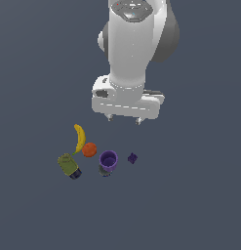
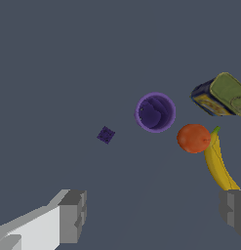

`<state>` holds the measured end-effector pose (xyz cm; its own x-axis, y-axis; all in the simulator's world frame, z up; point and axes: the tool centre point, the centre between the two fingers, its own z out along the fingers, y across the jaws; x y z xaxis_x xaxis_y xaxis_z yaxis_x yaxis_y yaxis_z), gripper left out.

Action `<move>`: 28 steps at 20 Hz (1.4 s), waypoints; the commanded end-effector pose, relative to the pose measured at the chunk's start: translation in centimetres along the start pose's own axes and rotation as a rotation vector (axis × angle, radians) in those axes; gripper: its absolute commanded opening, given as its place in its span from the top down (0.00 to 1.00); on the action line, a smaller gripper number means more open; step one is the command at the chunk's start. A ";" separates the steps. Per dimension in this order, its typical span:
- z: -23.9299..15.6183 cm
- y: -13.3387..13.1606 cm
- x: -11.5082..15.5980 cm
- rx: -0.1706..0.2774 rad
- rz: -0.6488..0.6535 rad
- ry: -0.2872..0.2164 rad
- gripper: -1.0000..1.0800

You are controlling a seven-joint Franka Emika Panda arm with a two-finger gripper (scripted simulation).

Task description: Pick up a designated object from a clutter of objects.

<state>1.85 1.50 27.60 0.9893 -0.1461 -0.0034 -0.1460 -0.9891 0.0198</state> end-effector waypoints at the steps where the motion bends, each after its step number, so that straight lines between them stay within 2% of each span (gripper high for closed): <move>1: 1.7 -0.6 0.5 0.004 0.049 -0.001 0.04; 18: 15.4 -4.3 2.3 0.020 0.434 -0.003 0.04; 28: 19.7 -5.3 2.1 0.020 0.555 -0.002 0.04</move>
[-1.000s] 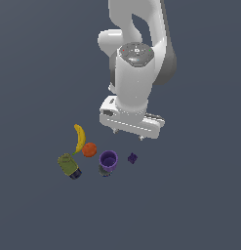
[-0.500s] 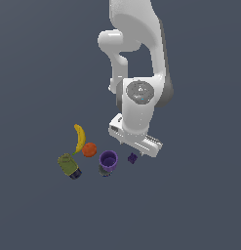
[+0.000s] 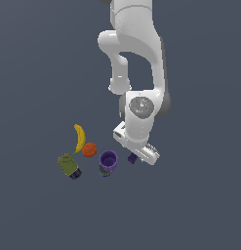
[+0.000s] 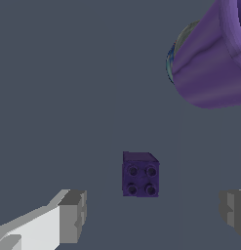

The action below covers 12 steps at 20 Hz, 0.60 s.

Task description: Pick up a designated object from a clutter of objects.

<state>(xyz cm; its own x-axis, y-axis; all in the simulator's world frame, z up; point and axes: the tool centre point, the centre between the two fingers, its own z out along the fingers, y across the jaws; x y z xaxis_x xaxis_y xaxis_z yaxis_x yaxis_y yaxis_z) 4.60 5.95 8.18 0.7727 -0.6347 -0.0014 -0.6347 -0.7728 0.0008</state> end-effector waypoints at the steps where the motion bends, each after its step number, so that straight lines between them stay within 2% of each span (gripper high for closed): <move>1: 0.6 -0.1 -0.1 0.001 0.019 0.001 0.04; 12: 2.1 -0.1 -0.2 0.000 0.025 0.001 0.04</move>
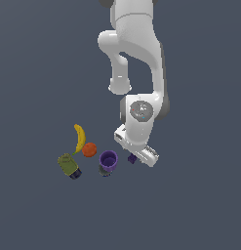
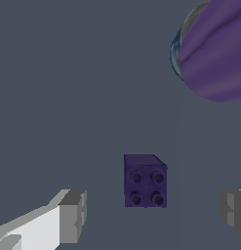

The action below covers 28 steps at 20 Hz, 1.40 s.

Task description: Pick up a designated object from a clutter of objects.

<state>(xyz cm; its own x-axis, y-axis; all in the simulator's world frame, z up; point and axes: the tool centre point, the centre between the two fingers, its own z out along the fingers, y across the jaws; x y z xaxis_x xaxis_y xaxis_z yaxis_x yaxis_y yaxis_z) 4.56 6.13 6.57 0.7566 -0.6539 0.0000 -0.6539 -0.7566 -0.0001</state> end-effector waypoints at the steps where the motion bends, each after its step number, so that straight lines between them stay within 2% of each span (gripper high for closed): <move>1: 0.9 0.1 0.0 -0.001 0.001 -0.001 0.04; 7: 3.7 0.1 -0.1 0.000 0.003 0.000 0.04; 12: 4.4 0.0 0.0 0.000 0.004 0.000 0.04; 13: 4.4 0.0 0.0 0.000 0.004 0.000 1.00; 28: 3.8 -0.1 -0.3 0.000 0.004 0.000 1.00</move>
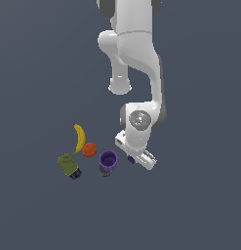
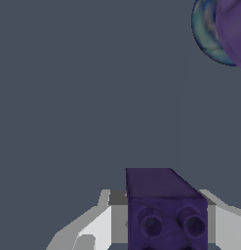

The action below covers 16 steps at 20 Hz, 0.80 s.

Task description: Pick up a designated object from a clutter of objects.

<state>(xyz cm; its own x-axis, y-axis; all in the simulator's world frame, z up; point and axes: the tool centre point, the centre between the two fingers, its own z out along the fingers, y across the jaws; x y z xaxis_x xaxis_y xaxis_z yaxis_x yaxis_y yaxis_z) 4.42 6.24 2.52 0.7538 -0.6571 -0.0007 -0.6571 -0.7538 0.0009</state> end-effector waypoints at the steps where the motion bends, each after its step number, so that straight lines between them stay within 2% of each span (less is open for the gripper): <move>1: -0.6 -0.1 -0.2 0.001 0.000 0.001 1.00; 9: -4.5 -0.7 -1.9 0.001 0.000 0.001 1.00; 16: -10.7 -1.6 -4.4 0.001 -0.001 0.001 1.00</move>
<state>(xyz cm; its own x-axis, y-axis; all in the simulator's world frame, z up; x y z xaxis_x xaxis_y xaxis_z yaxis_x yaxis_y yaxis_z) 2.46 9.74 11.68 0.7539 -0.6569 -0.0005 -0.6569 -0.7539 0.0009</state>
